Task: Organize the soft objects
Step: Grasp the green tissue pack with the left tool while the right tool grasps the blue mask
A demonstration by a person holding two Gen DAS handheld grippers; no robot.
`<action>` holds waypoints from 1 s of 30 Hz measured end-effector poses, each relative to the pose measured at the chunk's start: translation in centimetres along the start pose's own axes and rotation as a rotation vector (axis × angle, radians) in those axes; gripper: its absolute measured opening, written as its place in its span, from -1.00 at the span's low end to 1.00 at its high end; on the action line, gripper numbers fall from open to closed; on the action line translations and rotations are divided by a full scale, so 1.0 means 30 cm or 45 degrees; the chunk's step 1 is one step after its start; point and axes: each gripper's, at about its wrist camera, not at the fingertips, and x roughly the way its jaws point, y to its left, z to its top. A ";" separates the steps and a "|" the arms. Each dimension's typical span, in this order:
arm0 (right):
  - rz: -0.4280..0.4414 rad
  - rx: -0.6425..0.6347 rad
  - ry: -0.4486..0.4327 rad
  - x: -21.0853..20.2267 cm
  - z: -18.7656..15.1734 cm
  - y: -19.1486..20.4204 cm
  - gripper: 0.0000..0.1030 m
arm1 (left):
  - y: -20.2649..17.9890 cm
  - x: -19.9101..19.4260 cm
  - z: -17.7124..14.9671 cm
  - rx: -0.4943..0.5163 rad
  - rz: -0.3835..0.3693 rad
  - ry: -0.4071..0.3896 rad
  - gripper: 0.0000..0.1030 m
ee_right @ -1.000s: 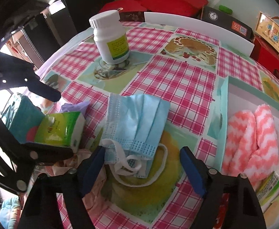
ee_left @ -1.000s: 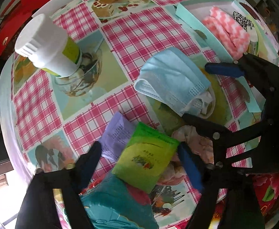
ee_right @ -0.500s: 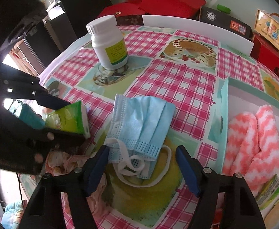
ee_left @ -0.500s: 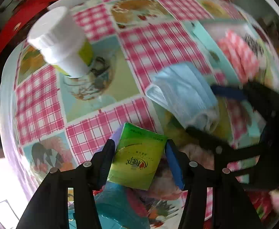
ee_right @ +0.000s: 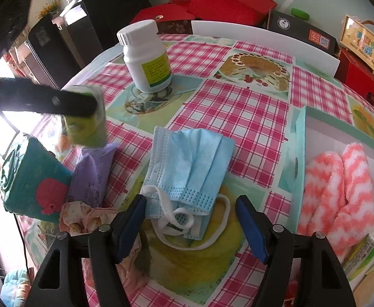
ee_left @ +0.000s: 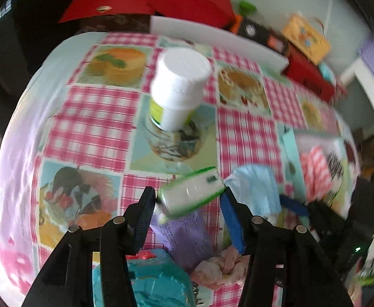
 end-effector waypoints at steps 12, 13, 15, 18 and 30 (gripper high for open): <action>-0.013 -0.009 0.011 0.004 0.021 0.011 0.48 | 0.064 -0.039 -0.015 -0.154 -0.026 -0.068 -0.21; -0.015 -0.004 0.017 0.008 0.021 0.010 0.48 | 0.063 -0.035 -0.015 -0.149 -0.023 -0.055 -0.21; -0.015 0.009 0.024 0.017 0.025 0.007 0.48 | 0.059 -0.019 -0.013 -0.137 -0.014 -0.029 -0.21; -0.015 0.021 0.029 0.026 0.035 0.007 0.50 | 0.058 0.007 -0.009 -0.129 0.007 0.013 -0.20; -0.038 0.000 0.034 0.058 0.077 0.023 0.50 | 0.043 0.125 0.012 -0.037 0.076 0.222 -0.15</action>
